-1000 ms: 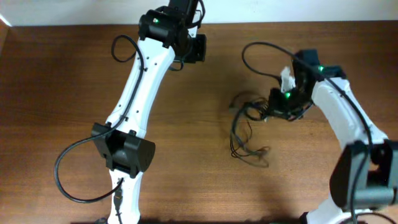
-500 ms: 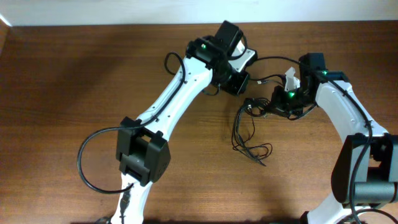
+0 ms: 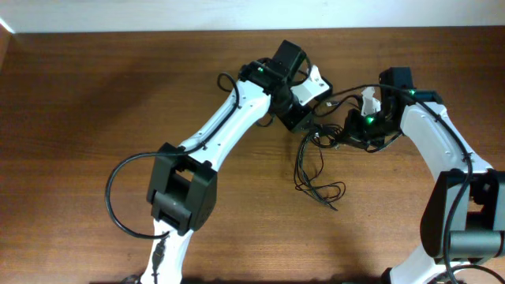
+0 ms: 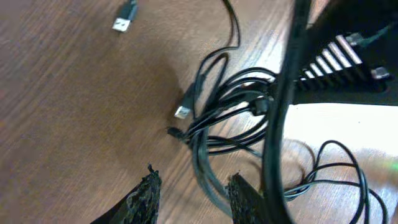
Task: Untangle cables
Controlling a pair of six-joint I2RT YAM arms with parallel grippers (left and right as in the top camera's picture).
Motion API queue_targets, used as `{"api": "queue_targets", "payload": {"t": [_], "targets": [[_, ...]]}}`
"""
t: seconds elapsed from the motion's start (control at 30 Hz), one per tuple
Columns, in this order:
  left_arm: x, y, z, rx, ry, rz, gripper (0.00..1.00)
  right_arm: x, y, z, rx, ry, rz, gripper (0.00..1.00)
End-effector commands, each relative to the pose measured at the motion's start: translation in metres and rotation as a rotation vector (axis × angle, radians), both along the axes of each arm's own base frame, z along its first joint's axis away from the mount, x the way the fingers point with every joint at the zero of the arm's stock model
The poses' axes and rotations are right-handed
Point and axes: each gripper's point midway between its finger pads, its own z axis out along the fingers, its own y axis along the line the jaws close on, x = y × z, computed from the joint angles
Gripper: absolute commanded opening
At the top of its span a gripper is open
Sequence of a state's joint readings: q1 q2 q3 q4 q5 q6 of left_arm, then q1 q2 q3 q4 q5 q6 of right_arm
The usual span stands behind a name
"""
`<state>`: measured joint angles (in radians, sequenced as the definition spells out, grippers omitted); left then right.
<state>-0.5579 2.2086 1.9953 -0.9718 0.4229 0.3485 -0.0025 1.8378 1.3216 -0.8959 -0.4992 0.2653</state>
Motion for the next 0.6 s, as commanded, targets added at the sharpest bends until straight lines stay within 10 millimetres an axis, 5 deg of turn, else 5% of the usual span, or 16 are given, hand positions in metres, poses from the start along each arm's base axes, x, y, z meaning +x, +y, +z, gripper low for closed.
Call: {"api": "queue_targets", "payload": {"t": [0.0, 0.1, 0.17, 0.3, 0.43, 0.57], "targets": [[0.03, 0.033, 0.056, -0.074, -0.046, 0.178, 0.45, 0.002, 0.007, 0.007, 0.072, -0.024, 0.028, 0.04], [0.043, 0.06, 0.05, -0.07, 0.067, 0.411, 0.43, 0.007, -0.004, 0.019, 0.183, -0.059, 0.009, 0.04], [0.041, 0.056, 0.047, -0.074, 0.074, 0.389, 0.43, 0.008, -0.009, 0.027, 0.245, -0.089, 0.015, 0.04], [0.001, 0.02, 0.031, -0.099, 0.013, 0.017, 0.49, 0.004, -0.006, 0.038, 0.324, -0.127, 0.069, 0.04], [-0.019, -0.018, 0.006, -0.123, -0.027, -0.078, 0.45, -0.001, 0.009, 0.055, 0.448, -0.17, 0.123, 0.04], [-0.028, -0.033, -0.001, -0.135, -0.042, -0.108, 0.41, -0.001, 0.015, 0.065, 0.512, -0.19, 0.134, 0.04]]}}
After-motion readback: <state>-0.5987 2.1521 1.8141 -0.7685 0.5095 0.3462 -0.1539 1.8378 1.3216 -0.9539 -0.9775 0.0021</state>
